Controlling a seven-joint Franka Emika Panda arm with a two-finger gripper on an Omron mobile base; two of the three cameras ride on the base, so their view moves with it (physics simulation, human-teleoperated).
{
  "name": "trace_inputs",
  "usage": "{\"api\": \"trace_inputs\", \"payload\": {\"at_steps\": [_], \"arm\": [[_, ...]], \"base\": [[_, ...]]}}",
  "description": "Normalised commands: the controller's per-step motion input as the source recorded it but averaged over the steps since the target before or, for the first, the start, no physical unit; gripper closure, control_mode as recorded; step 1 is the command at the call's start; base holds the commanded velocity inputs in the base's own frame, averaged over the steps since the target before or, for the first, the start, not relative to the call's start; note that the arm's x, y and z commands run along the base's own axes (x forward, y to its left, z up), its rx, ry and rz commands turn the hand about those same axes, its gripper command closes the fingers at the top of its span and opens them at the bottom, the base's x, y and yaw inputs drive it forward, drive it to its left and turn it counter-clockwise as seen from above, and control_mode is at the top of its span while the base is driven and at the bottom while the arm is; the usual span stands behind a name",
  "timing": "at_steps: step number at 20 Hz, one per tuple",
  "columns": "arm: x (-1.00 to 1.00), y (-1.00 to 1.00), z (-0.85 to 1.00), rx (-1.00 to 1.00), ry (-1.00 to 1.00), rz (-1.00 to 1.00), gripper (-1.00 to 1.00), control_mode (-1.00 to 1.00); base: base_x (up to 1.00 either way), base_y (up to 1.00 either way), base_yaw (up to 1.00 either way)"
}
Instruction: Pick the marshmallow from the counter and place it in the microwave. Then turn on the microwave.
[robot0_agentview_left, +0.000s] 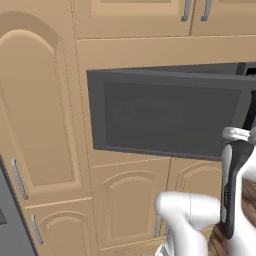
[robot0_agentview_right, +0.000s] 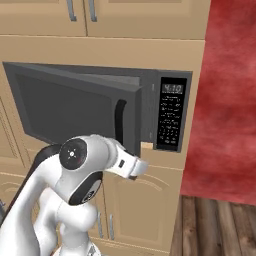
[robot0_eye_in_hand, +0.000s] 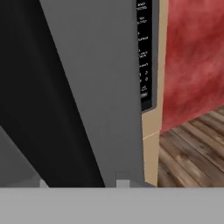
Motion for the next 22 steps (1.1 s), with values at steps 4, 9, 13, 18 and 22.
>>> {"api": "trace_inputs", "payload": {"at_steps": [4, 9, 13, 18, 22], "arm": [[-0.69, -0.02, 0.00, 0.00, -0.09, -0.18, 1.00, -1.00], [-0.65, -0.02, 0.00, 0.00, -0.11, -0.18, 1.00, -1.00], [-0.60, 0.00, 0.00, 0.00, -0.14, -0.17, 1.00, -1.00], [-0.59, 0.00, 0.00, 0.00, -0.17, -0.15, 1.00, -1.00], [-0.52, 0.00, 0.00, 0.00, -0.19, -0.12, -1.00, -1.00]], "base": [[0.00, 0.00, 0.00], [0.00, 0.00, 0.00], [0.00, 0.00, 0.00], [0.00, 0.00, 0.00], [0.00, 0.00, 0.00]]}}
